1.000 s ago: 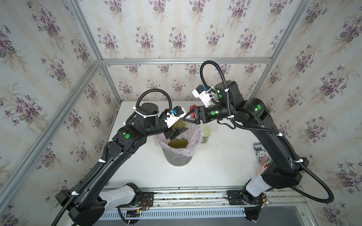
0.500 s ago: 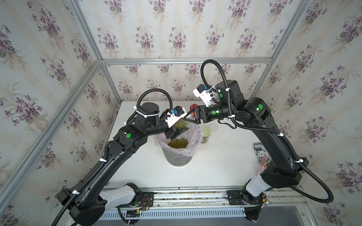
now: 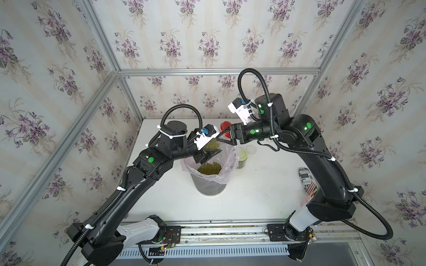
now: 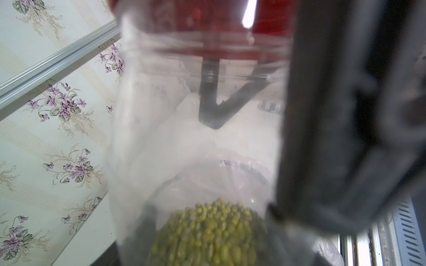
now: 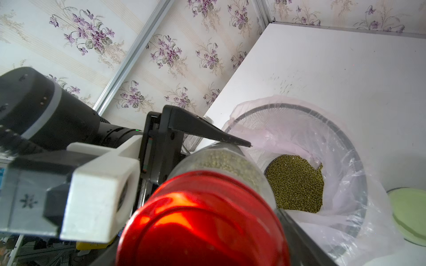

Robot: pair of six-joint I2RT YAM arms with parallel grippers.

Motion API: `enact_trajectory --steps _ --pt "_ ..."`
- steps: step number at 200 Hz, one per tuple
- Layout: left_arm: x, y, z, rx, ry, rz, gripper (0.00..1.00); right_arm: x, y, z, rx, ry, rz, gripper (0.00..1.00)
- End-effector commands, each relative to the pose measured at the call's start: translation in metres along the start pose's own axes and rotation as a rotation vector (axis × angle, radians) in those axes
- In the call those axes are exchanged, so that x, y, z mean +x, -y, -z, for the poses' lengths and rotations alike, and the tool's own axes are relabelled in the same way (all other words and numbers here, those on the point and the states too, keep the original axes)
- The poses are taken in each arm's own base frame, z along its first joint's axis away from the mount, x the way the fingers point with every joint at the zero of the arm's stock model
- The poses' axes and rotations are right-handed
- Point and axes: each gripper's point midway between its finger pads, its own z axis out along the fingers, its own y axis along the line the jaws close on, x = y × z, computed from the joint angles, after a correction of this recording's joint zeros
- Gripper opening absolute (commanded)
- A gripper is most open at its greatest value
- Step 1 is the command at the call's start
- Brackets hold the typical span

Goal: Empty moldy mung beans from jars
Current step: Pick up the jar from the center of the board.

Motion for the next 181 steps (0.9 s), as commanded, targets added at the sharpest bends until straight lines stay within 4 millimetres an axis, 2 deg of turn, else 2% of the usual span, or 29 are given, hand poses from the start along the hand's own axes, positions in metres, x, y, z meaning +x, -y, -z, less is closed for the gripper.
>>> enact_trajectory --steps 1,97,181 --pt "-0.003 -0.003 -0.001 -0.009 0.011 -0.005 0.59 -0.005 -0.006 0.005 -0.015 0.022 0.013 0.77" --pt "-0.002 -0.001 -0.001 -0.004 0.011 -0.005 0.57 -0.019 -0.013 0.012 -0.019 0.07 0.03 0.76" --pt "0.0 0.002 -0.003 0.005 0.006 -0.006 0.57 -0.024 -0.016 0.016 -0.019 0.092 0.034 0.78"
